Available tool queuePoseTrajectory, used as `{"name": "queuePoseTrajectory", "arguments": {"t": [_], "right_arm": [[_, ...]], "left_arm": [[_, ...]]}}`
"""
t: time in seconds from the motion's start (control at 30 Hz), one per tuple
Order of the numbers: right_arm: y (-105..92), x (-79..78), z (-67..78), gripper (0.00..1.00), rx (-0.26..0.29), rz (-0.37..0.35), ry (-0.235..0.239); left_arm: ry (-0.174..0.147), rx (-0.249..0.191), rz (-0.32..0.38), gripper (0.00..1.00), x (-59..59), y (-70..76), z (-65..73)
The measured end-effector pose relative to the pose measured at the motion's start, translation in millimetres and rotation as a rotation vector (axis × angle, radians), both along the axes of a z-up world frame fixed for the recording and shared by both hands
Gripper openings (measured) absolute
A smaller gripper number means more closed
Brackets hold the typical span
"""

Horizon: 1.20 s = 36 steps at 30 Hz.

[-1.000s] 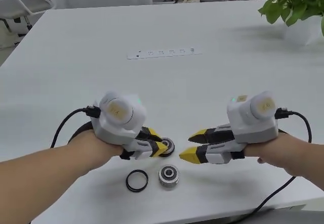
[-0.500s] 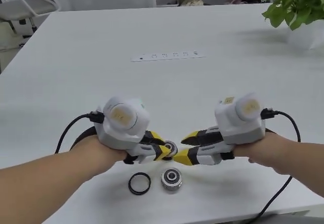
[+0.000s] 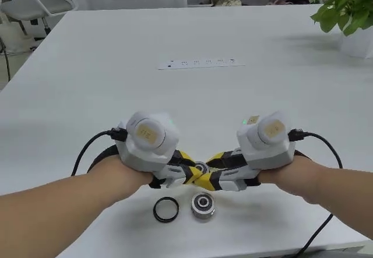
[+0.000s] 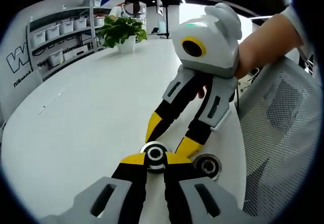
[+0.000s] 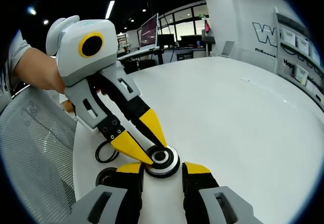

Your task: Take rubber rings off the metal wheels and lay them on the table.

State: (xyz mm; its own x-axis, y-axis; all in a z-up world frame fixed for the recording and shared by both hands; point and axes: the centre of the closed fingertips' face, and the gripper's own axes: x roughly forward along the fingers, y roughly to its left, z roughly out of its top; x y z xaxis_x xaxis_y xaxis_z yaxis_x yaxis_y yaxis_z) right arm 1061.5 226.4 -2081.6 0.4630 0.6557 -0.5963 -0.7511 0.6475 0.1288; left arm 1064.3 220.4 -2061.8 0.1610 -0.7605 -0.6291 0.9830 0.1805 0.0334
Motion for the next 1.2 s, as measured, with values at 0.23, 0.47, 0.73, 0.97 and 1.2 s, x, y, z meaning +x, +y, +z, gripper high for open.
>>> {"name": "queuePoseTrajectory", "arguments": {"t": [0.23, 0.47, 0.73, 0.97, 1.2], "right_arm": [[-0.5, -1.5, 3.1, 0.24, -0.005, 0.018, -0.015], [-3.9, -5.3, 4.5, 0.21, -0.015, 0.029, -0.024], [-4.6, -5.8, 4.5, 0.20, -0.029, 0.037, -0.036], [-9.8, -9.8, 3.2, 0.11, -0.044, 0.039, -0.020], [-11.6, -11.7, 2.1, 0.01, -0.055, 0.033, -0.010]], "left_arm": [[0.000, 0.000, 0.004, 0.07, 0.1, 0.1, -0.4], [0.000, 0.000, 0.005, 0.07, 0.2, 0.2, -0.5], [0.002, 0.001, 0.007, 0.07, -0.1, 0.3, -0.6], [0.007, -0.002, 0.008, 0.07, -0.5, 0.5, -0.5], [0.001, -0.001, 0.013, 0.06, 0.0, 0.8, -0.7]]}}
